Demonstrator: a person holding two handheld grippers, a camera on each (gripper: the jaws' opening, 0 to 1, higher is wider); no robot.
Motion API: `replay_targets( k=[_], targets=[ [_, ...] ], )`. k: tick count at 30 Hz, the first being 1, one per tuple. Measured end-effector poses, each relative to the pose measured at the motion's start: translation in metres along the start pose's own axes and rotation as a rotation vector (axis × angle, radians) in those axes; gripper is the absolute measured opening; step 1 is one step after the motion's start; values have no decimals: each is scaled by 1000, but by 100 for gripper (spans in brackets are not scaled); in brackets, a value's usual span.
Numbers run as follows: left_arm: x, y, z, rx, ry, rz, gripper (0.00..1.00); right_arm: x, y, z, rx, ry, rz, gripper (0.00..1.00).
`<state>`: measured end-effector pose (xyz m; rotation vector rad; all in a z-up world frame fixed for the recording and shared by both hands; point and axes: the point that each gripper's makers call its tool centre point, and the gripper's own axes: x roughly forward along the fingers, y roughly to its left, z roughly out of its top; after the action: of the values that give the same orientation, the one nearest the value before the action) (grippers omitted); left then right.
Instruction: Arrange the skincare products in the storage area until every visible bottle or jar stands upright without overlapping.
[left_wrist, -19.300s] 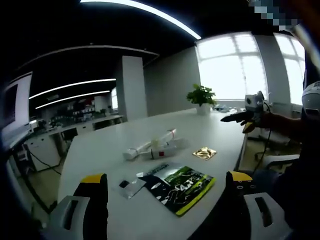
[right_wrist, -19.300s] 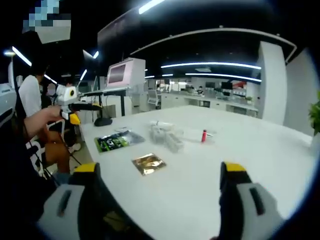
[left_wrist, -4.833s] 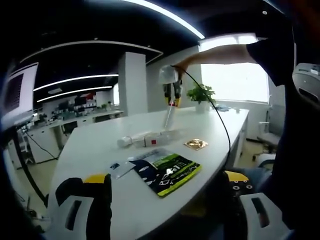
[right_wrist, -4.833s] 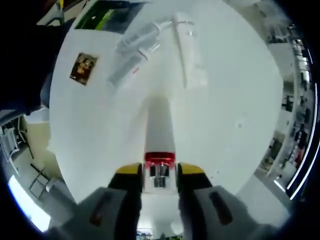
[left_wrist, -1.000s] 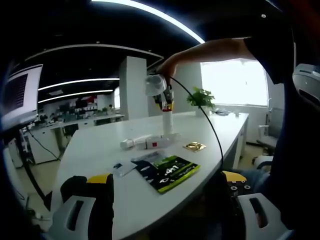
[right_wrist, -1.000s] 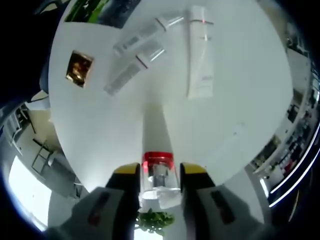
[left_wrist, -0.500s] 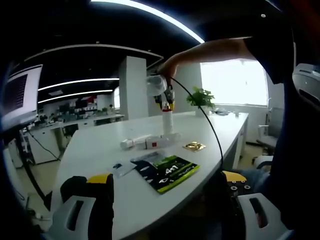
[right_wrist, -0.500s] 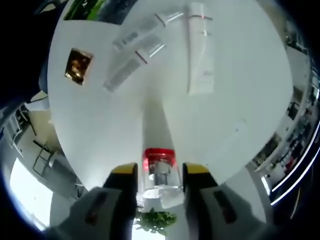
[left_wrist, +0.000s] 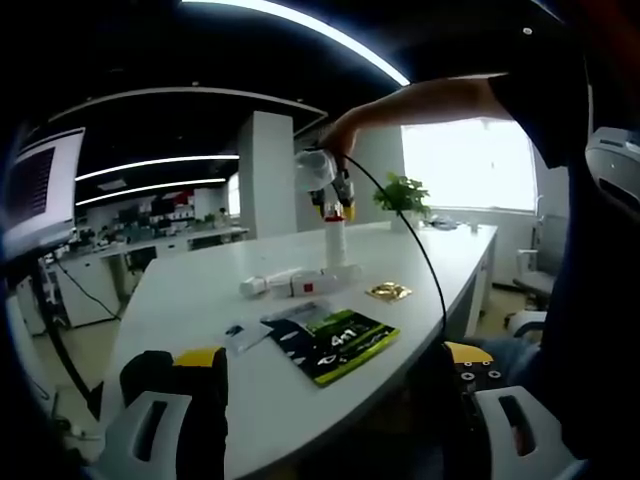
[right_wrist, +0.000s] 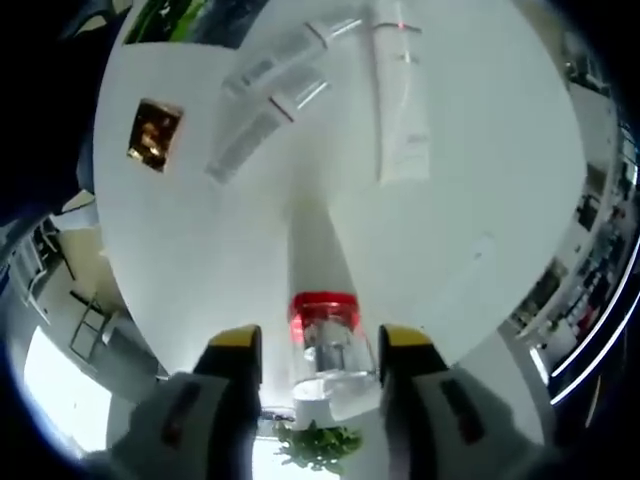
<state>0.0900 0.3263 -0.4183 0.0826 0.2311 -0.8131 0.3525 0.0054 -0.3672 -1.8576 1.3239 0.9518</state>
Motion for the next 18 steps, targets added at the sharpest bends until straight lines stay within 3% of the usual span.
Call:
replay_targets(
  k=[18],
  targets=[
    [0, -1, 3, 15, 11, -2, 88, 7, 13, -16, 58, -37, -14, 64]
  ],
)
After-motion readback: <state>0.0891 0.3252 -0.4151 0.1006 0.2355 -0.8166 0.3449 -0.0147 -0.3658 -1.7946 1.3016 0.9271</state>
